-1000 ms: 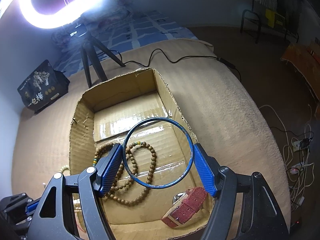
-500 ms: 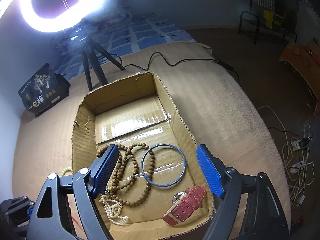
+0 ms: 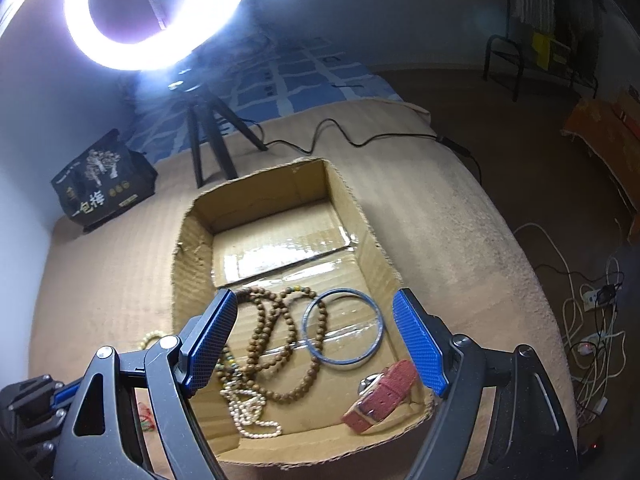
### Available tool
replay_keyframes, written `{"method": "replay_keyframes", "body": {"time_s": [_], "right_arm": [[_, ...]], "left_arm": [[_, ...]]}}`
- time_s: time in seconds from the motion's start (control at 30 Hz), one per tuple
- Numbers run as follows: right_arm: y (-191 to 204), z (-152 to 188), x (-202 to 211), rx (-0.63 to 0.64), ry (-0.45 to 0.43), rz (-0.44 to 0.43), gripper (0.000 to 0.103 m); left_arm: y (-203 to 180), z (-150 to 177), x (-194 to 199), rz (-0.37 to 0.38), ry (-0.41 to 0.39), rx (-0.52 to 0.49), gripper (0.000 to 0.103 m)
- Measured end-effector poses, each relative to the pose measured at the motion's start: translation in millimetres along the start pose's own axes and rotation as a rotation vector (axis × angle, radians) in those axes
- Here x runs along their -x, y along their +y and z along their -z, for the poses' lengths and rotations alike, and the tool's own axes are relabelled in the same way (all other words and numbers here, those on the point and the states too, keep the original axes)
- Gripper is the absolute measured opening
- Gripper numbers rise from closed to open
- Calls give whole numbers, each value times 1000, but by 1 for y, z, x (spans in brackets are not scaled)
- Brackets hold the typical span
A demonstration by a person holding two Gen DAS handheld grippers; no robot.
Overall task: Organize jewelry
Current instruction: 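Move both tools back toward the yellow bead bracelet and jade pendant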
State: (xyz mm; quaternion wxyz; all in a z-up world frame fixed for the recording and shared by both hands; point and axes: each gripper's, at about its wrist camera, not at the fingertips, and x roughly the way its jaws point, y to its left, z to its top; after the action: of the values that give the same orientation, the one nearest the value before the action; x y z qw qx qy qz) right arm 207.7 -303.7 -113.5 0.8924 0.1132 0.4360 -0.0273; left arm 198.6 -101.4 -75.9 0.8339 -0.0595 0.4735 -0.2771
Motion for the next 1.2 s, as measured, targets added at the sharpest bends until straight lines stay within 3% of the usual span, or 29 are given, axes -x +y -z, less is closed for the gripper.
{"method": "replay_keyframes", "body": {"time_s": [0.6,0.9,1.2], "right_arm": [[83,23,4,213,-73,-98,80],[121,40,-19,269,60,-223,80],[152,69,-47,289,200,-318,80]], "left_arm": [[95,19,51,-186,-51,39,6],[146,38,61,-232,-12,113,6],[168,51,42,-202,54,148,6]]}}
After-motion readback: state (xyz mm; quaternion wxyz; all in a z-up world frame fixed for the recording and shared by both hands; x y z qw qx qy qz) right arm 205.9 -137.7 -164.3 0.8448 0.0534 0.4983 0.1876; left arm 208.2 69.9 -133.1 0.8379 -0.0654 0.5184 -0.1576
